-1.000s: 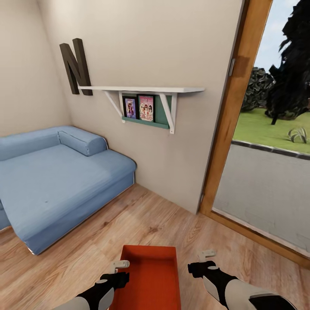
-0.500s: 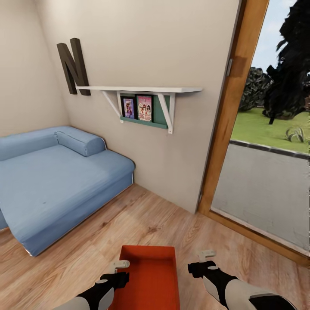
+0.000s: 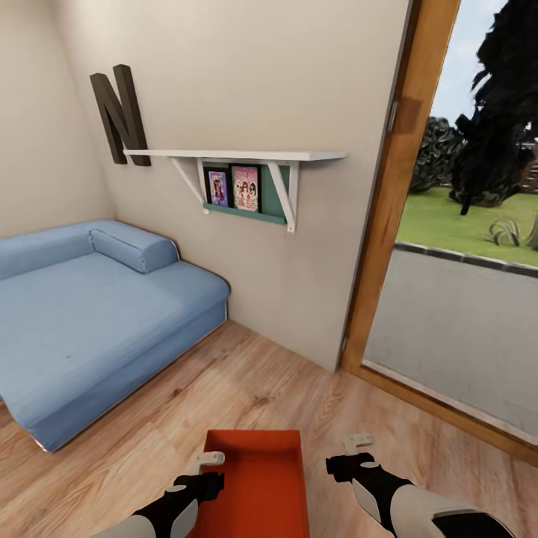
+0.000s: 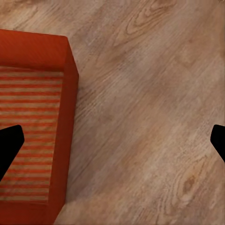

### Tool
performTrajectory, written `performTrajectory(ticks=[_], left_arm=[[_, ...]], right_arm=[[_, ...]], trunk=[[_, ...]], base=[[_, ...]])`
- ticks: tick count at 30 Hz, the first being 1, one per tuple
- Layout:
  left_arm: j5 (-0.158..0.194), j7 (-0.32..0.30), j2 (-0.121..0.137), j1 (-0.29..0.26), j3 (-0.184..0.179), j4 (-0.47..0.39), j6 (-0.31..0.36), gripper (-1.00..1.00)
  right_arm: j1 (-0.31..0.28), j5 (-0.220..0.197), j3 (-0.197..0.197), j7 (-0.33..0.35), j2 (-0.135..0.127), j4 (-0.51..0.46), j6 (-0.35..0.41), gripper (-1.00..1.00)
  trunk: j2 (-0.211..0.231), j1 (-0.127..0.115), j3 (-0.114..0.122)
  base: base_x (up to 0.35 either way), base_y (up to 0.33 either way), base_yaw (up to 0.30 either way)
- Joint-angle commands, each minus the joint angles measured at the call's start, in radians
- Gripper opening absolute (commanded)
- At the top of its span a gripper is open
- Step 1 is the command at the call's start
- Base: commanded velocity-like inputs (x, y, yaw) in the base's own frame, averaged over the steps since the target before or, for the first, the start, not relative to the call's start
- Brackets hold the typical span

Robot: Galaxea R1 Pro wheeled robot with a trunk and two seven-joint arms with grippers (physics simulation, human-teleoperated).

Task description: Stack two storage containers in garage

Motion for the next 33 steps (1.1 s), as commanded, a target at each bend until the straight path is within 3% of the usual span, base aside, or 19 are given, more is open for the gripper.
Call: performTrajectory(ticks=[1,33], left_arm=[[0.001,0.002,0.0,-0.001,0.005,0.001,-0.004,1.0],[0.001,0.002,0.0,-0.001,0.005,0.001,-0.003,1.0]], right_arm=[[-0.001,0.002,0.007,-0.004,0.0,0.002,-0.003,1.0],[-0.001,0.002,0.007,-0.005,0.0,0.002,-0.003,1.0]], trunk=[[0.0,0.0,-0.001],[0.0,0.0,-0.001]], base=[[0.24,0.0,-0.002],[0.047,0.0,0.01]])
